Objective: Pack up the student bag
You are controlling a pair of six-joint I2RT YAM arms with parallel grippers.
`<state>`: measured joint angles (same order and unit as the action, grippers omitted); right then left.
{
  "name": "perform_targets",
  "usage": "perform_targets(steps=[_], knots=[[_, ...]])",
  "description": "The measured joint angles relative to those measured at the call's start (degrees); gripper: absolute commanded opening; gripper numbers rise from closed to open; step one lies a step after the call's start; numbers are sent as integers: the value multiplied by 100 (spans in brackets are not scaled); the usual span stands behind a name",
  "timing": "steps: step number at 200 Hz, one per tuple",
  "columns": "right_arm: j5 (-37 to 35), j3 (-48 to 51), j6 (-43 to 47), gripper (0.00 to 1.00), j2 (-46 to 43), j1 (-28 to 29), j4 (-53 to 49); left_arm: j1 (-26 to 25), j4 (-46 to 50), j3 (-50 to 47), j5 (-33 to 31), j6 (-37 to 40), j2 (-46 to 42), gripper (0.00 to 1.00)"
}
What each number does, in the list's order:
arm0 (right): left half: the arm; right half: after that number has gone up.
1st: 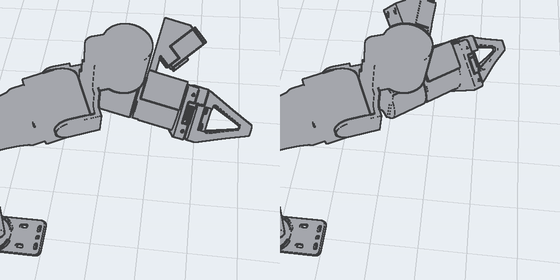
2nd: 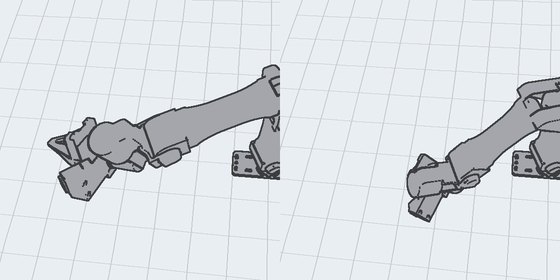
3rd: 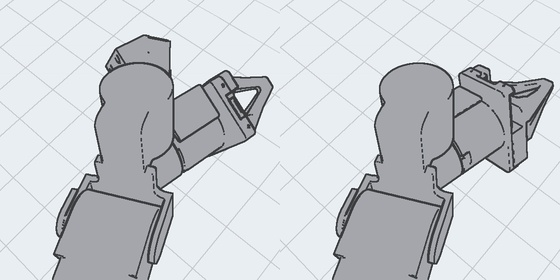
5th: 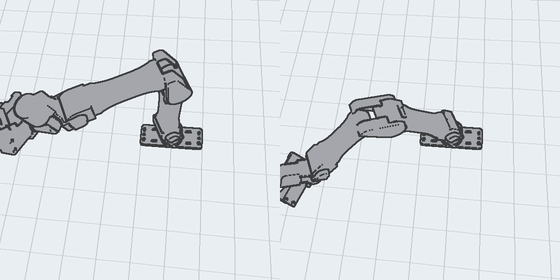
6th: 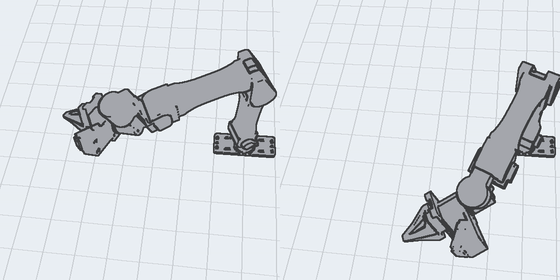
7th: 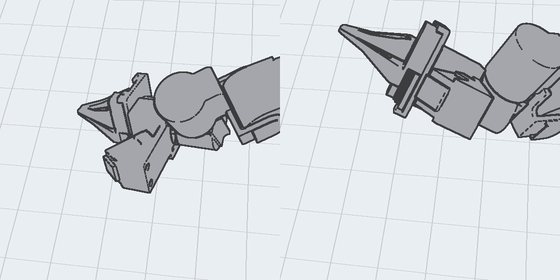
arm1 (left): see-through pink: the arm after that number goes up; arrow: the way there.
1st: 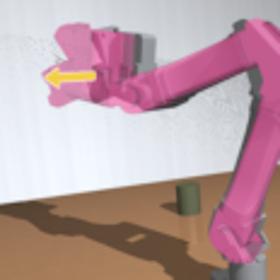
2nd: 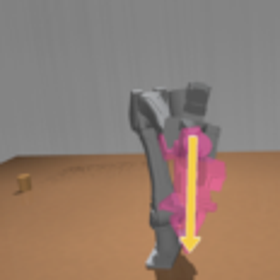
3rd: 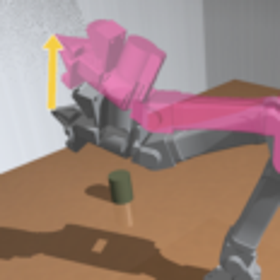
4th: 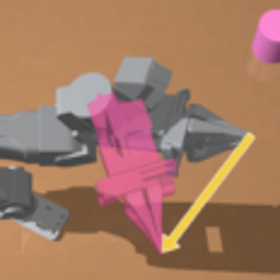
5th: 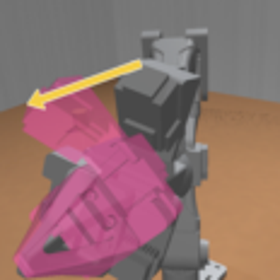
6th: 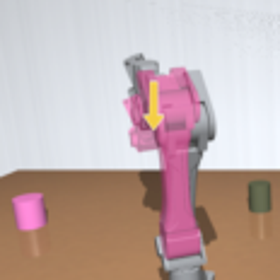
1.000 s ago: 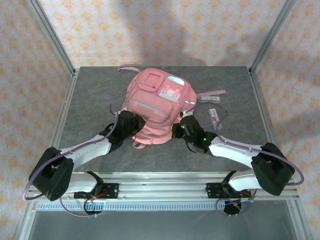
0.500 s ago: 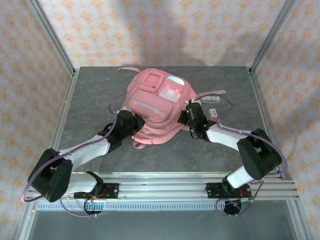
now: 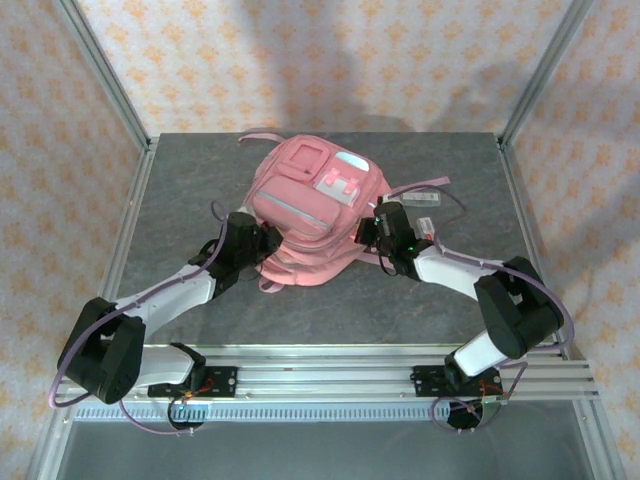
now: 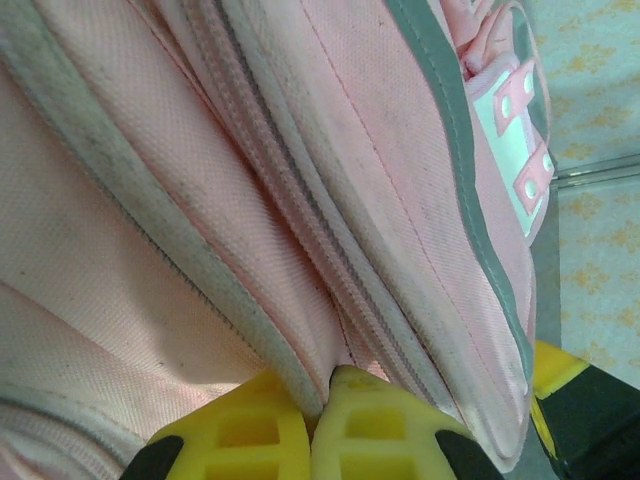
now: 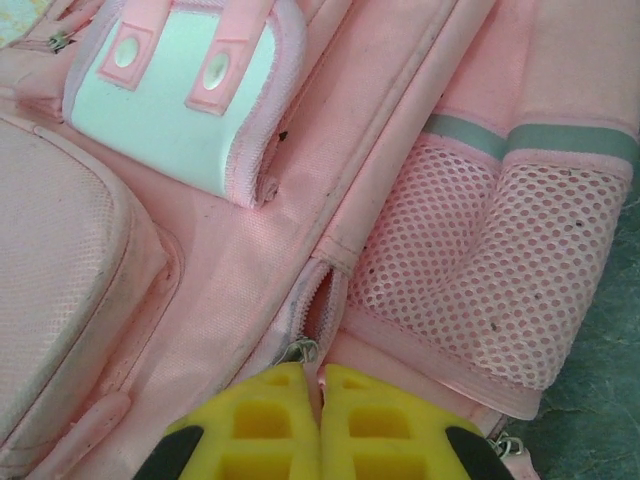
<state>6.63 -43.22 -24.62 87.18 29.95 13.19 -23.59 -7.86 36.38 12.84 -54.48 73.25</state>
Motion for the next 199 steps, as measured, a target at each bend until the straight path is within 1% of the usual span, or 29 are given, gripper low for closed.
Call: perform_targets(steps=[54, 90, 114, 141, 199], knots=[[-85, -376, 70, 0, 400, -2, -140, 26, 103, 39, 50, 168, 11, 0], [-17, -387, 70, 0, 356, -2, -162, 179, 260, 181, 122, 328, 66, 0], [39, -332, 70, 0, 83, 57, -201, 428, 435, 374, 236, 509, 177, 0], [-44, -87, 66, 0, -321, 323, -247, 673, 710, 647, 273, 765, 363, 0], [-326, 566, -308, 0, -1049, 800, -463, 761, 1001, 1709, 323, 1268, 1558, 0]])
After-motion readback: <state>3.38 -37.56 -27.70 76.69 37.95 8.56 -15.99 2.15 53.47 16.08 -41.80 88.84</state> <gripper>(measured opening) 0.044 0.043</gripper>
